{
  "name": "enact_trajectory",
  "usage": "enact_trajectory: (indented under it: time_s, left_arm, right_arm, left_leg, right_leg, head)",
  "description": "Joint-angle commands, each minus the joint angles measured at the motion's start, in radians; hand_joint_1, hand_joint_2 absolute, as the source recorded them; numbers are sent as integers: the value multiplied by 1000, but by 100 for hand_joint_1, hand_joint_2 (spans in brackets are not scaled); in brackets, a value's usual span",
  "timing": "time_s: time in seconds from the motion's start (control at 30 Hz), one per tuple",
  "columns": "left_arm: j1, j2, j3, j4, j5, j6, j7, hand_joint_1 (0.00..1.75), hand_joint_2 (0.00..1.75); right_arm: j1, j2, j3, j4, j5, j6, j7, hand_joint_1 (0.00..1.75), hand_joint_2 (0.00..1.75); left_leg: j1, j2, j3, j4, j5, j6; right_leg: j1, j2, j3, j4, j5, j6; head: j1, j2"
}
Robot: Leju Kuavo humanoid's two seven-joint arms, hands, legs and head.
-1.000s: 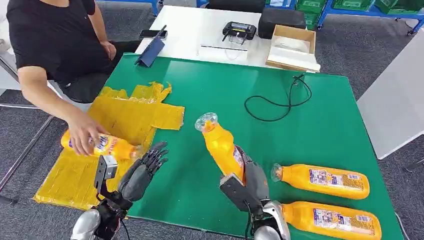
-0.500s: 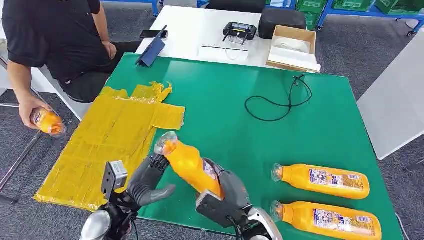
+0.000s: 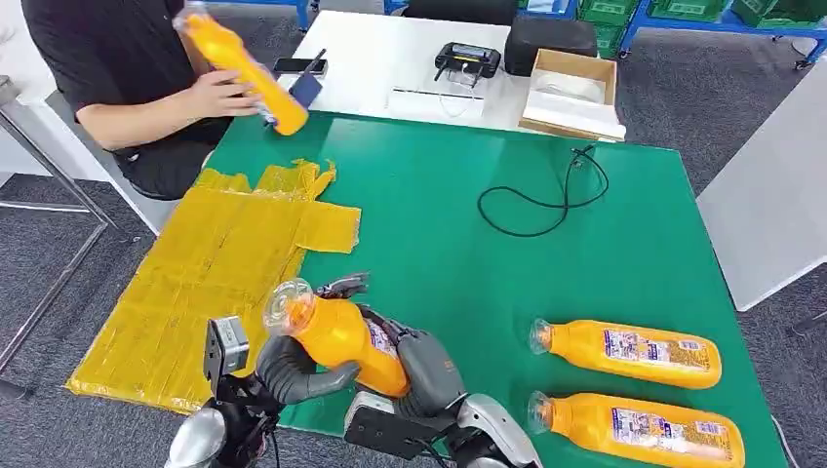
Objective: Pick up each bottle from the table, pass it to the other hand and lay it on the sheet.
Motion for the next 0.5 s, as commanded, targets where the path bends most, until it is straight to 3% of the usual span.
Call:
enact_trajectory:
  time_s: [0.03, 0.17, 0.2, 0.23, 0.3, 0.33, 0.37, 0.5]
  left_arm:
    - [-21, 22, -57, 60, 6, -28, -3, 175, 175]
    - [-20, 24, -41, 44, -66, 20, -26, 175, 175]
    - [-21, 31, -33, 30, -155, 70, -53, 175, 175]
    - [-24, 40, -24, 16, -269, 143, -79, 175, 175]
    - [-33, 63, -4, -4, -393, 216, -105, 175, 175]
    - [-37, 95, -2, -22, -667, 382, -139, 175, 175]
    - [-34, 120, 21, -33, -787, 456, -143, 175, 175]
    - [13, 196, 96, -18, -1106, 636, -142, 175, 175]
  right_arm:
    - [-17, -20, 63, 12, 19, -6, -4, 175, 175]
    - [10, -30, 40, 0, 84, -55, 3, 175, 175]
    - [20, -37, 31, -10, 156, -94, 21, 131, 175]
    - [38, -40, 14, -21, 194, -107, 43, 0, 175]
    - [68, -51, -16, -50, 190, -111, 44, 0, 175]
    - [109, -55, -54, -89, 194, -113, 43, 0, 175]
    - [140, -73, -73, -130, 196, -109, 39, 0, 175]
    - [252, -217, -83, -305, 193, -140, 111, 0, 175]
  left_leg:
    - [2, 0, 1, 0, -1, -3]
    - [2, 0, 1, 0, 0, -3]
    - [2, 0, 1, 0, -1, -3]
    - [1, -1, 1, 0, 0, -2]
    - [1, -1, 0, 0, 0, -2]
    - [1, -1, 0, 0, 0, -2]
    - [2, -2, 0, 0, 0, -3]
    - [2, 0, 1, 0, -2, -4]
  right_leg:
    - [2, 4, 2, -2, 0, -3]
    - [1, 3, 2, -1, 0, -3]
    - [2, 4, 2, -2, -1, -4]
    - [1, 2, 2, -1, -1, -2]
    - [1, 1, 1, -1, 0, -2]
    - [1, 0, 1, -1, 0, -2]
    - [2, 1, 2, -1, -1, -3]
    - [2, 4, 2, -1, -2, -4]
  head:
    - [0, 0]
    - [0, 0]
    - [0, 0]
    - [0, 0]
    - [0, 0]
    - [0, 0]
    - [0, 0]
    - [0, 0]
